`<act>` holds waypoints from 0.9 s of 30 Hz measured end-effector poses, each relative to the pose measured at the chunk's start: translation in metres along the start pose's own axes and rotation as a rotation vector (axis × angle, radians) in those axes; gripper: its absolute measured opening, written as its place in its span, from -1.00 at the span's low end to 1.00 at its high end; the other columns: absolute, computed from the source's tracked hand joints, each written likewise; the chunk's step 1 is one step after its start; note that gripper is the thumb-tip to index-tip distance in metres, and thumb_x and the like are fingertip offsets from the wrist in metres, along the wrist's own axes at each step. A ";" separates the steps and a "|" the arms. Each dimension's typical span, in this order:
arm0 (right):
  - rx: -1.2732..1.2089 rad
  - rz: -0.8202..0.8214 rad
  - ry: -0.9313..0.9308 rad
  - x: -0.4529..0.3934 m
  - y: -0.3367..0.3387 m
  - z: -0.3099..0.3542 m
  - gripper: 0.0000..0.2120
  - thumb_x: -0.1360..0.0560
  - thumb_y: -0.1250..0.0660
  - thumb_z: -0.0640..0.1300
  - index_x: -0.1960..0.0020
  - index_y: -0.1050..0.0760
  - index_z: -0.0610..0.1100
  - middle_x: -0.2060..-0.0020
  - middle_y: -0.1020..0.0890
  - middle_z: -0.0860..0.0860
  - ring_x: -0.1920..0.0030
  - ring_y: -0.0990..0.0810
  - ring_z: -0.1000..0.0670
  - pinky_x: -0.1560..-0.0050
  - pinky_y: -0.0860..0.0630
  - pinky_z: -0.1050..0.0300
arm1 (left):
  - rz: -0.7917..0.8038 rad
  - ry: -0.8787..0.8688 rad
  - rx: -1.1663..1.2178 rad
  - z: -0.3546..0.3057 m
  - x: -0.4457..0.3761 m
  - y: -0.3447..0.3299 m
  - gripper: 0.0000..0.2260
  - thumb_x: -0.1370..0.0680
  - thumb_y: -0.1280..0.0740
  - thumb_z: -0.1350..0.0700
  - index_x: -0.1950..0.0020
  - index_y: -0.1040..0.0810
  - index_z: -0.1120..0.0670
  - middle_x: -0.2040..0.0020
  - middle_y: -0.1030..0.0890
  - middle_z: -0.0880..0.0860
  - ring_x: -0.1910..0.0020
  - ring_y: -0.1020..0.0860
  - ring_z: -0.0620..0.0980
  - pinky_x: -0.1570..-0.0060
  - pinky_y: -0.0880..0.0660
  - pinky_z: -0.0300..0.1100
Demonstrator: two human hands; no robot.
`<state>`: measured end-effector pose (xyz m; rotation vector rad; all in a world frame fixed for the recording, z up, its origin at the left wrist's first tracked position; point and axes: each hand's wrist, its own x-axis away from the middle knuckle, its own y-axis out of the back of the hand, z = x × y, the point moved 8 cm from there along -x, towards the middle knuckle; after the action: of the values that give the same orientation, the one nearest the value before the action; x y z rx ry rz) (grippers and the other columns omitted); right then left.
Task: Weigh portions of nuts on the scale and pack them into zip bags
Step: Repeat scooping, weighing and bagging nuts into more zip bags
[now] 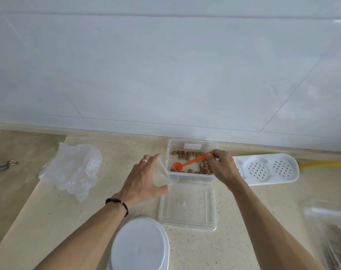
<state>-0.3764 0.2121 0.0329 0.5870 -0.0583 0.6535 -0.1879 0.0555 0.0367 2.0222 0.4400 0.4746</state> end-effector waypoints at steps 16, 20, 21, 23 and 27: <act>-0.395 -0.079 -0.352 0.009 0.001 -0.016 -0.76 -0.53 -0.18 -0.35 0.20 -0.59 -0.35 0.33 -0.61 -0.21 0.47 -0.50 -0.05 0.51 -0.38 0.19 | -0.021 -0.074 0.046 -0.004 -0.006 0.004 -0.15 -0.36 -0.41 -0.20 -0.53 -0.08 -0.03 -0.34 -0.30 -0.04 -0.24 -0.39 0.00 -0.18 -0.41 -0.15; -0.516 -0.149 -0.389 0.016 0.010 -0.021 -0.78 -0.54 -0.19 -0.36 0.18 -0.57 -0.36 0.32 -0.58 -0.21 0.48 -0.49 -0.04 0.47 -0.38 0.18 | -0.016 -0.080 0.070 -0.002 -0.011 0.005 -0.16 -0.35 -0.40 -0.20 -0.52 -0.08 -0.05 -0.34 -0.29 -0.06 -0.25 -0.40 -0.01 -0.17 -0.43 -0.14; -0.545 -0.174 -0.399 0.016 0.013 -0.023 -0.79 -0.54 -0.19 -0.35 0.17 -0.57 -0.36 0.32 -0.57 -0.21 0.48 -0.49 -0.04 0.46 -0.38 0.18 | -0.021 -0.082 0.069 -0.002 -0.012 0.006 -0.17 -0.36 -0.41 -0.19 -0.52 -0.09 -0.04 -0.34 -0.30 -0.06 -0.25 -0.40 -0.01 -0.17 -0.42 -0.14; -0.590 -0.218 -0.414 0.018 0.020 -0.027 -0.78 -0.54 -0.18 -0.34 0.17 -0.57 -0.35 0.31 -0.58 -0.20 0.48 -0.49 -0.03 0.47 -0.38 0.18 | -0.031 -0.084 0.057 -0.003 -0.015 0.009 -0.18 -0.37 -0.41 -0.18 -0.52 -0.12 -0.02 -0.31 -0.32 -0.04 -0.23 -0.40 0.00 -0.16 -0.41 -0.16; -0.638 -0.293 -0.403 0.023 0.041 -0.025 -0.78 -0.55 -0.19 -0.33 0.18 -0.56 -0.34 0.34 -0.59 -0.18 0.51 -0.48 0.00 0.49 -0.37 0.21 | -0.035 -0.094 0.007 -0.011 -0.025 0.012 -0.25 -0.38 -0.41 -0.18 -0.47 -0.18 0.00 -0.25 -0.34 -0.01 -0.18 -0.41 0.00 -0.12 -0.38 -0.18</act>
<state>-0.3853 0.2645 0.0379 0.0939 -0.5298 0.1975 -0.2131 0.0455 0.0487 2.0309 0.4190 0.3561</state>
